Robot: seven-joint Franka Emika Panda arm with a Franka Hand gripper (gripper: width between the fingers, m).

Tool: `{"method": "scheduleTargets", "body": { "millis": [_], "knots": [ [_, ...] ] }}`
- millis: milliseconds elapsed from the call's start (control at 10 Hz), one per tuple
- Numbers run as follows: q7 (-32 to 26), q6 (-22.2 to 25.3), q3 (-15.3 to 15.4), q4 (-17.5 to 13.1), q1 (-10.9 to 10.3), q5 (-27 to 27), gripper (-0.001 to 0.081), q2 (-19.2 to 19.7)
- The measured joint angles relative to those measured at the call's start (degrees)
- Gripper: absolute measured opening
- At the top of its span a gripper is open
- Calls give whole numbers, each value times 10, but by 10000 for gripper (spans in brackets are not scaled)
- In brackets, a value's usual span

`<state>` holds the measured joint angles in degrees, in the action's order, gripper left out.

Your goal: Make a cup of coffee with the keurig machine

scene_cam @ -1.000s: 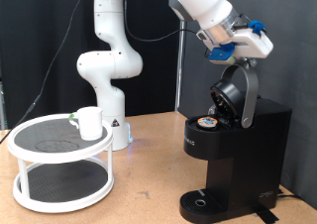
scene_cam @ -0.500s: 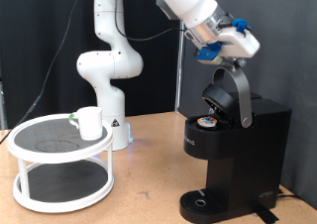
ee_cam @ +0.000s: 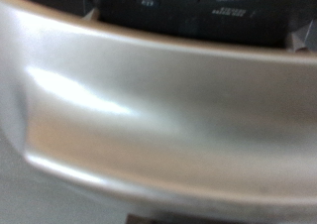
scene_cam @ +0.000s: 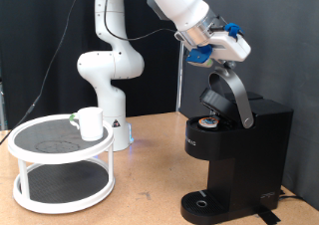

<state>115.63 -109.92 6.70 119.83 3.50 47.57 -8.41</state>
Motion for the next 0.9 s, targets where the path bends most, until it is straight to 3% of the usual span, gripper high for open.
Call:
{"method": "scheduleTargets", "body": {
  "millis": [900],
  "knots": [
    [-15,8,-9,32,20,-34,5,-13]
  ]
}}
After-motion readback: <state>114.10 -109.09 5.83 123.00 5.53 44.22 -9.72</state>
